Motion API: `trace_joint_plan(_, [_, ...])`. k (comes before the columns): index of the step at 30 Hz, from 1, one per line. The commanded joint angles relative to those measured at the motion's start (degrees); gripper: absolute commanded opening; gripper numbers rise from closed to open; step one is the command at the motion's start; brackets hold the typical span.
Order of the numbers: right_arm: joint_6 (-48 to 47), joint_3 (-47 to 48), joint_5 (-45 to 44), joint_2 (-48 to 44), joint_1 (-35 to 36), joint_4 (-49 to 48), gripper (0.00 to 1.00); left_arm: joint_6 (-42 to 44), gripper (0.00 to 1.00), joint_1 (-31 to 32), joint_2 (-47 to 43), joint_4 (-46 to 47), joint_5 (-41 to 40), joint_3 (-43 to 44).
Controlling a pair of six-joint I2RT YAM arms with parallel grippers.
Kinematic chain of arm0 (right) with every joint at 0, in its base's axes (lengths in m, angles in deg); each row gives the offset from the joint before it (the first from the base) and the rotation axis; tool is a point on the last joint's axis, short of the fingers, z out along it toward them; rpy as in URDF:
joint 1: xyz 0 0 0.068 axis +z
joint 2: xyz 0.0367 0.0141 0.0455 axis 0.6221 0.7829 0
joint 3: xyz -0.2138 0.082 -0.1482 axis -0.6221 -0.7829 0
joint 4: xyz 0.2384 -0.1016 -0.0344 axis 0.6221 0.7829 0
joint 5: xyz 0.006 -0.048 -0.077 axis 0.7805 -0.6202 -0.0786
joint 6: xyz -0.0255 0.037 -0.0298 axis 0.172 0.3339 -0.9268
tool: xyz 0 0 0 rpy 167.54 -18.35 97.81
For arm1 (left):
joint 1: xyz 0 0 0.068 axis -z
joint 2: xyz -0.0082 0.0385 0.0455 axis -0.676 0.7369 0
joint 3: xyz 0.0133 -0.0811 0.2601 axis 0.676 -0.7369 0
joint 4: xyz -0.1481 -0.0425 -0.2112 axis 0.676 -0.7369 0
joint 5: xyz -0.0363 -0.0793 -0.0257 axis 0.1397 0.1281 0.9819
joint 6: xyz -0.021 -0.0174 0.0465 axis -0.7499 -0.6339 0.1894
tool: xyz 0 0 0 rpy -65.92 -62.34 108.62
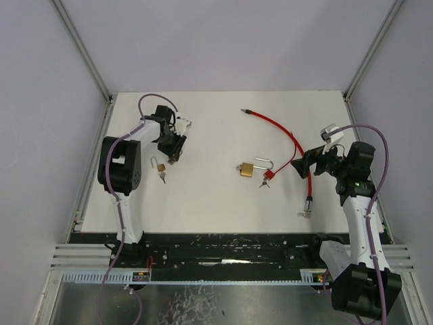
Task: Lock with the key
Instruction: Pick up the lock from the center of the board.
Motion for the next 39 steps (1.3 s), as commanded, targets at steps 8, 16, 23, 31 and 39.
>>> trace_joint_plan(8, [1.6, 0.8, 5.1, -1.6, 0.1, -3.1, 0.99, -2.9, 0.08, 2.7, -10.5, 5.5, 6.5, -3.6])
trace_joint_plan(16, [7.1, -2.8, 21.7, -4.7, 1.4, -10.7, 0.99, -3.7, 0.03, 13.4, -24.1, 19.3, 13.4, -16.2])
trace_joint_plan(23, [0.8, -9.7, 31.3, -7.9, 8.3, -19.1, 1.0, -11.5, 0.02, 26.5, -35.3, 46.1, 14.5, -34.5])
trace_joint_plan(31, [-19.9, -4.0, 26.6, 0.7, 19.0, -2.6, 1.0, -6.3, 0.0, 36.8, -35.7, 73.7, 5.0, -49.0])
trace_joint_plan(39, [-30.1, 10.5, 18.8, 12.6, 26.2, 12.5, 0.88, 5.2, 0.0, 41.2, -28.9, 94.2, 0.1, -53.3])
